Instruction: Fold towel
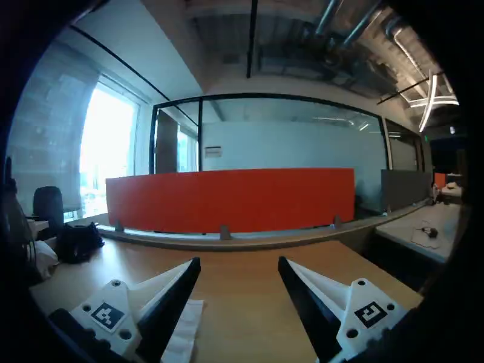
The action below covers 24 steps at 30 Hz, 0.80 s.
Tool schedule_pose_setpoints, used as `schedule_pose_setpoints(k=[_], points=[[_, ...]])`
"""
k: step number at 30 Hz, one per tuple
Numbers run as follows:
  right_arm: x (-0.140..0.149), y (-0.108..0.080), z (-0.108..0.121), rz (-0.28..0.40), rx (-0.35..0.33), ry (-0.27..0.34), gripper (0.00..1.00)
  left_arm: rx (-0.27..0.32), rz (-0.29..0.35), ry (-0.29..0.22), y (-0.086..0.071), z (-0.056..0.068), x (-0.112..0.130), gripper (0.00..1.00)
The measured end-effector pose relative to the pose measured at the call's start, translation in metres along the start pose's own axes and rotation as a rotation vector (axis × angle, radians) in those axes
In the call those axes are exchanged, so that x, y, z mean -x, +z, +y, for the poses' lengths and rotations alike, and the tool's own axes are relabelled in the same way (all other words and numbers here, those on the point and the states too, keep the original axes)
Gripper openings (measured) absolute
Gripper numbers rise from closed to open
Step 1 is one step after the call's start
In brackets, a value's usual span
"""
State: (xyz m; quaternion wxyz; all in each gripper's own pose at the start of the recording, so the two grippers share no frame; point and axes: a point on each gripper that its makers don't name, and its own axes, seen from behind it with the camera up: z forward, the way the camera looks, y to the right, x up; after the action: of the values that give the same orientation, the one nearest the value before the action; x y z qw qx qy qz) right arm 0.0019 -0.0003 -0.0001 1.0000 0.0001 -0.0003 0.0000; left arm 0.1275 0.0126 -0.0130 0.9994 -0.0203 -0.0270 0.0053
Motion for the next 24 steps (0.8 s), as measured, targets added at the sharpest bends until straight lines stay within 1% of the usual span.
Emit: schedule_pose_setpoints(k=[5,9,15,18,21,24], points=[[-0.025,-0.003,-0.004,-0.006,-0.006,-0.001,0.99,0.011,-0.013,0.020,-0.008,0.002,-0.035,0.94],[-0.039,-0.006,-0.007,-0.007,-0.010,-0.006,0.99,0.021,-0.017,0.028,-0.012,0.005,-0.052,0.94],[-0.046,-0.008,-0.010,-0.019,-0.024,-0.021,0.99,0.034,-0.025,0.028,-0.016,0.010,-0.063,0.93],[-0.047,-0.009,-0.013,-0.033,-0.038,-0.033,0.99,0.050,-0.034,0.032,-0.017,0.014,-0.066,0.94],[-0.044,-0.011,-0.019,-0.054,-0.068,-0.056,0.99,0.075,-0.048,0.048,-0.017,0.018,-0.066,0.93],[-0.039,-0.013,-0.028,-0.084,-0.116,-0.087,0.99,0.106,-0.069,0.071,-0.019,0.023,-0.065,0.94]])
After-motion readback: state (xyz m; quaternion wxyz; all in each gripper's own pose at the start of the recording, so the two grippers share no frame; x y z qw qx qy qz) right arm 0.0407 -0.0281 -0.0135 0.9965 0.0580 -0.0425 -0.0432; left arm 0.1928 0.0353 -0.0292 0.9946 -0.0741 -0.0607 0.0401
